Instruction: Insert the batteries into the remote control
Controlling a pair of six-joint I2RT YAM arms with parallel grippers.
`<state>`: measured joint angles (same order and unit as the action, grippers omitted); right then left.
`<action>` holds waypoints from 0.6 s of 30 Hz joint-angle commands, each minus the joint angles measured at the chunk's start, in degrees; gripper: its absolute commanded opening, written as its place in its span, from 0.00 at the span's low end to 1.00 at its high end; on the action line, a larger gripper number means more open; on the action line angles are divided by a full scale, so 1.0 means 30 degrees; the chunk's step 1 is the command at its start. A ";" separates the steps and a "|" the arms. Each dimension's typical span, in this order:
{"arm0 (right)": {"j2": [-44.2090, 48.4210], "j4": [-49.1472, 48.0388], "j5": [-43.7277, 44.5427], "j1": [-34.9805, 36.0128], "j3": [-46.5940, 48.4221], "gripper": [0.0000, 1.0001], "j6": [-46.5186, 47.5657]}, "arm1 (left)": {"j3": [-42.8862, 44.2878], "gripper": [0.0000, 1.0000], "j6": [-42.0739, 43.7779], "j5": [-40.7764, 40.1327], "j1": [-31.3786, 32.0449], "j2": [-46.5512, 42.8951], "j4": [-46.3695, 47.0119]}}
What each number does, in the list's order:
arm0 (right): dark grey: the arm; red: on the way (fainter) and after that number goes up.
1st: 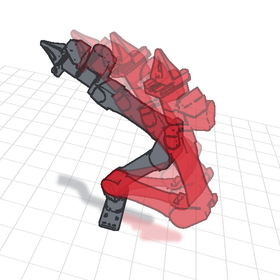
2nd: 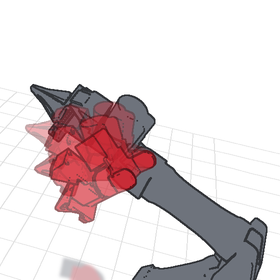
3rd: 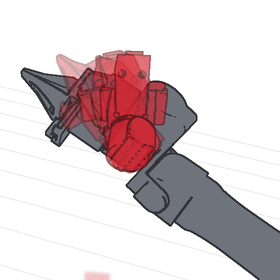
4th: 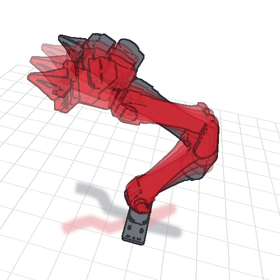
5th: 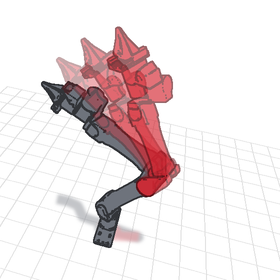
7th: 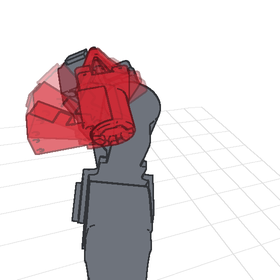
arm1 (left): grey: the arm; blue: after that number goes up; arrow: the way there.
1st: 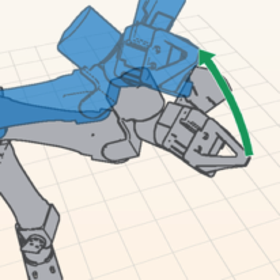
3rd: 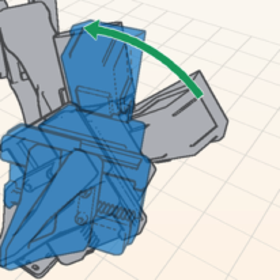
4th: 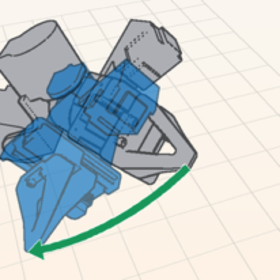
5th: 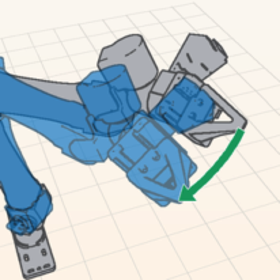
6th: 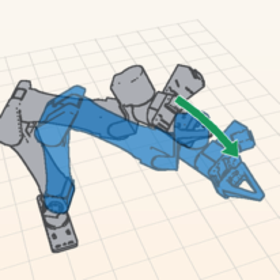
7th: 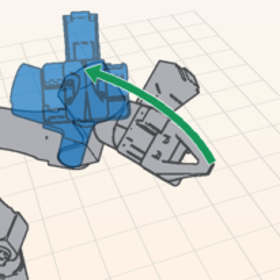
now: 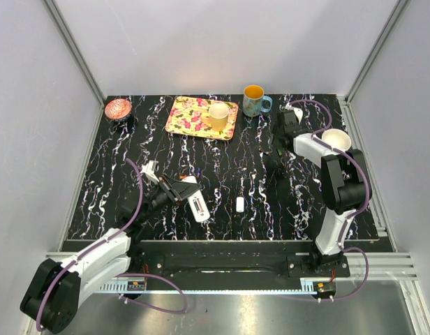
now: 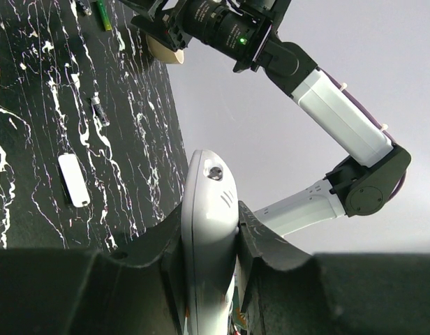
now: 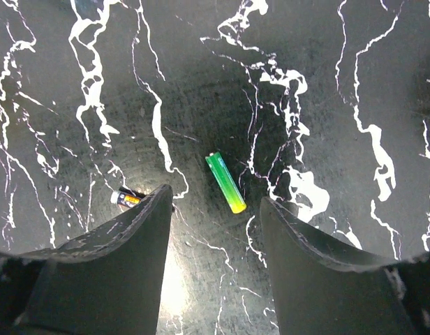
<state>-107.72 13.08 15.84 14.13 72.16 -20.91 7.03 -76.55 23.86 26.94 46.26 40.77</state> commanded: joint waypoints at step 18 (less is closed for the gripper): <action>-0.3146 0.1235 -0.0971 -0.0373 0.4248 0.43 0.3132 | -0.0731 0.00 -0.0380 0.0485 -0.0132 -0.0742 0.2258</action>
<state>-116.64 13.63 13.87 13.87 82.08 -11.94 4.36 -77.43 24.05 26.89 45.04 43.42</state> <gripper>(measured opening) 0.488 0.310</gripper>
